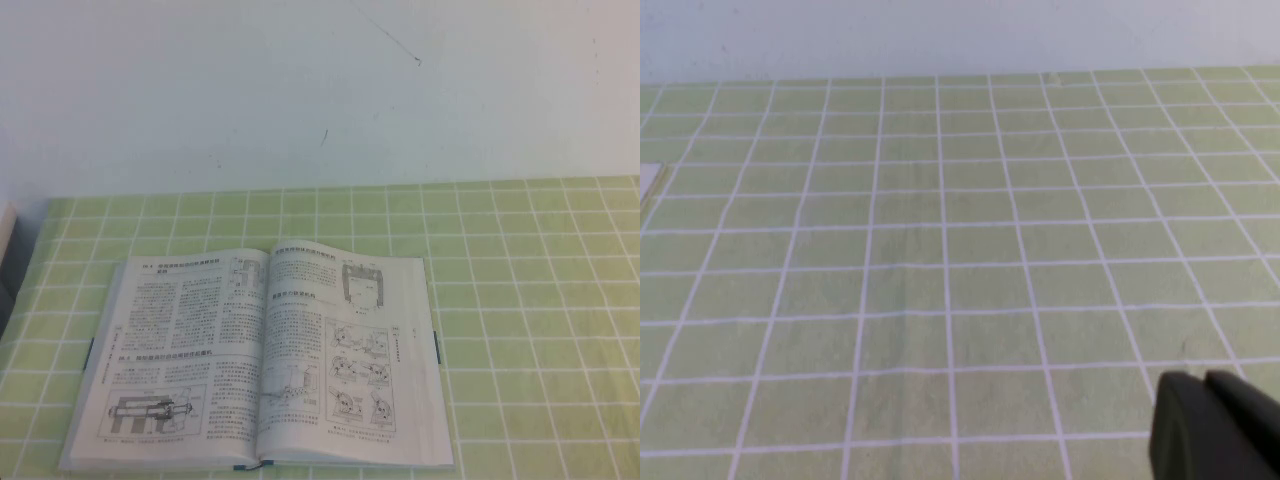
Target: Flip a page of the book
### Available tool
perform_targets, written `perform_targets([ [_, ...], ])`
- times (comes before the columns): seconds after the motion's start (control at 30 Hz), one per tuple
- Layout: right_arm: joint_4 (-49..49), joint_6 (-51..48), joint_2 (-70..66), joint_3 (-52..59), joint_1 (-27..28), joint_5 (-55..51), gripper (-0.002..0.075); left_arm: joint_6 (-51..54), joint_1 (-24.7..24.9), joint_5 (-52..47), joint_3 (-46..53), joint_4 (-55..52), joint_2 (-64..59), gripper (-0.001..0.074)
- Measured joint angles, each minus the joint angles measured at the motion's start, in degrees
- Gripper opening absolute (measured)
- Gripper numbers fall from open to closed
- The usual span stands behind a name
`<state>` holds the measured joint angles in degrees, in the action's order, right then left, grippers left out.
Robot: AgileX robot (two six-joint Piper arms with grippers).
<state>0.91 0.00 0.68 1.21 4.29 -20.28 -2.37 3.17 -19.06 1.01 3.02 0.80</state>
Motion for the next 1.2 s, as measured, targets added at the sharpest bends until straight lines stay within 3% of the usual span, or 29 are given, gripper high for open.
perform_targets([
  [1.03,0.2,-0.7,0.0,0.0,0.0,0.0,-0.0003,-0.1,0.0,0.0,0.0,0.0,0.0,-0.0004],
  [1.2,0.3,-1.7,0.0,0.4,0.0,2.6,-0.0003,-0.1,0.0,3.6,0.2,0.0,0.0,-0.0004],
])
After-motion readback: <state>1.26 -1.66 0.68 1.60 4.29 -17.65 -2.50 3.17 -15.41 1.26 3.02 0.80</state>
